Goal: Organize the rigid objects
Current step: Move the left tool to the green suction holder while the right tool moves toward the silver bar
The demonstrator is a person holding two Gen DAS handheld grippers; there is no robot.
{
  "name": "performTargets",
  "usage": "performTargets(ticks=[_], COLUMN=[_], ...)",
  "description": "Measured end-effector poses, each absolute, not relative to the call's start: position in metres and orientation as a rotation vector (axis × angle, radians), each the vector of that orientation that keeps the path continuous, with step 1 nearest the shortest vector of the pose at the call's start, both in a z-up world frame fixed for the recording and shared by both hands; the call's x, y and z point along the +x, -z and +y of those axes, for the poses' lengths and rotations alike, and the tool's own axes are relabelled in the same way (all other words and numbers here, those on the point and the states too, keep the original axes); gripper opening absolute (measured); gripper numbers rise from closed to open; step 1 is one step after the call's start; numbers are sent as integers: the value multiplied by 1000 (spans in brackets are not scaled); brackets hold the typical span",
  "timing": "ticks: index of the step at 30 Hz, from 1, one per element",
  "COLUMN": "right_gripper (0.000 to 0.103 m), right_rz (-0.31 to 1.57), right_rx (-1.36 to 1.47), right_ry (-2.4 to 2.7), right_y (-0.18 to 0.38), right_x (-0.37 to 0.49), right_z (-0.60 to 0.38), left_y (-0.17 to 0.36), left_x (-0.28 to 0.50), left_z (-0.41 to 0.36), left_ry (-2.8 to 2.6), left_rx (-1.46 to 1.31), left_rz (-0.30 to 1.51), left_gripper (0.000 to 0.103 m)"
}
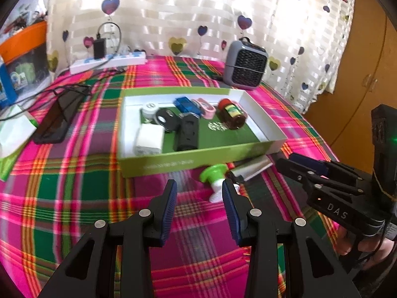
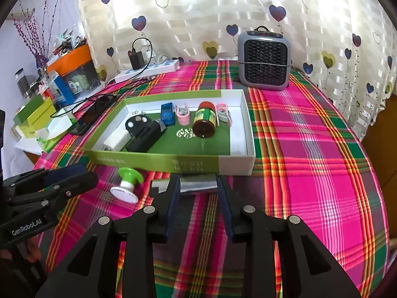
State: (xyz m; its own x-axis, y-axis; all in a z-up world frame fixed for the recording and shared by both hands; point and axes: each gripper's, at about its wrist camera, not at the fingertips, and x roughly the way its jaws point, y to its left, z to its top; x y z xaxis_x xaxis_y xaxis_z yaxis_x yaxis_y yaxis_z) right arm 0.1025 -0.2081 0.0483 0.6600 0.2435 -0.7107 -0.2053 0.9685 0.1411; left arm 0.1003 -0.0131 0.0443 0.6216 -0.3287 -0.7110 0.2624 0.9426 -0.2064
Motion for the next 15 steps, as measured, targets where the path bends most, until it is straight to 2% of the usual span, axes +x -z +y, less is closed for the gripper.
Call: performTargets(ticks=[15], right_gripper=[33], right_rz=[811], right_rx=[78], right_ry=[-249], right_y=[-45], right_x=[96], right_z=[-222], left_y=[-27], left_x=[115], left_z=[-46], left_ry=[354], left_rx=[-43], left_rz=[898], left_gripper=[39])
